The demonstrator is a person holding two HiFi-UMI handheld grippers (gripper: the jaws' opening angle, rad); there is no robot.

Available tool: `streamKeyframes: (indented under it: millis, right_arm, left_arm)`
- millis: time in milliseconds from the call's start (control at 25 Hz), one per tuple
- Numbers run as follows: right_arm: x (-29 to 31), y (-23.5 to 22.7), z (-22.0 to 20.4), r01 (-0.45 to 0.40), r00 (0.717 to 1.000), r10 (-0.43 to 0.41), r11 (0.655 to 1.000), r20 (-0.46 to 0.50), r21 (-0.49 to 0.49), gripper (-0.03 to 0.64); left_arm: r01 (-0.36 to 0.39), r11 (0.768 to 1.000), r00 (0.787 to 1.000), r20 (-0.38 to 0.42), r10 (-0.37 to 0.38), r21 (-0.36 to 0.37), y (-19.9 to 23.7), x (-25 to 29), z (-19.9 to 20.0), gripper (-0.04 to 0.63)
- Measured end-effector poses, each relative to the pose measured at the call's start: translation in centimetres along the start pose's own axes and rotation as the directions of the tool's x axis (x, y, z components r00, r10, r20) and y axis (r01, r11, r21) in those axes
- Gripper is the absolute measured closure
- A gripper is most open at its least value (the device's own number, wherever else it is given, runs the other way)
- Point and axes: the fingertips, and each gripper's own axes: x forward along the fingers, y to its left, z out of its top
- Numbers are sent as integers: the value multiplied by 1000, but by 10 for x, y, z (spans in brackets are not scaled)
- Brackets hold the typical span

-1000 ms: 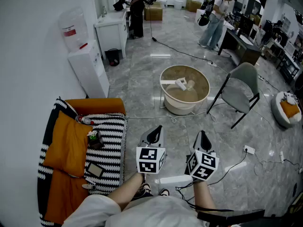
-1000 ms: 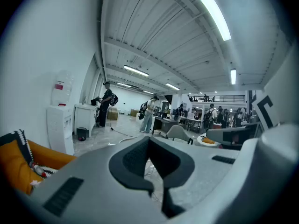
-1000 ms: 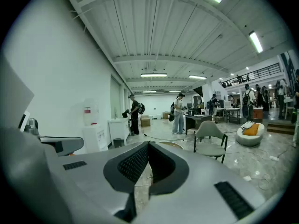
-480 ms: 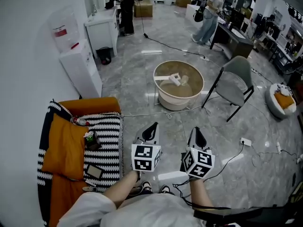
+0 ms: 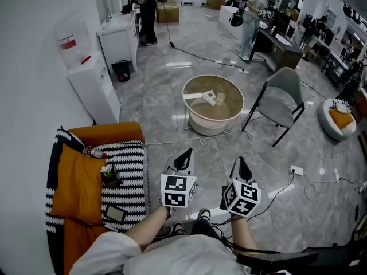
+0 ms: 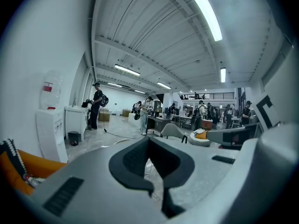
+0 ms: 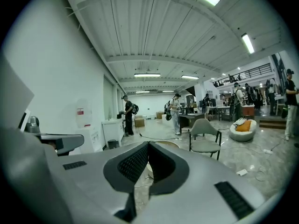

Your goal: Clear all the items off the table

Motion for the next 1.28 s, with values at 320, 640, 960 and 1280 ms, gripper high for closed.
streamKeyframes:
  millis: [320, 640, 960, 1280]
  right_arm:
    - [27, -20, 8, 13, 1000, -14, 1000, 16, 15, 600]
    - [84, -62, 25, 11, 999, -12, 999, 35, 35, 600]
    - [150, -125, 45, -2, 1000, 0, 997, 29, 72, 600]
    - [197, -169, 54, -31, 1000, 31, 996, 3, 84, 600]
  left_arm:
    - [-9, 1000, 1000, 10, 9, 11, 5, 31, 8, 592]
    - [-2, 999, 1000, 11, 1, 33, -9, 99, 20, 592]
    - [-20, 998, 1000, -3, 20, 57, -34, 181, 37, 592]
    - [-68, 996, 998, -16, 69, 54, -47, 232, 40, 592]
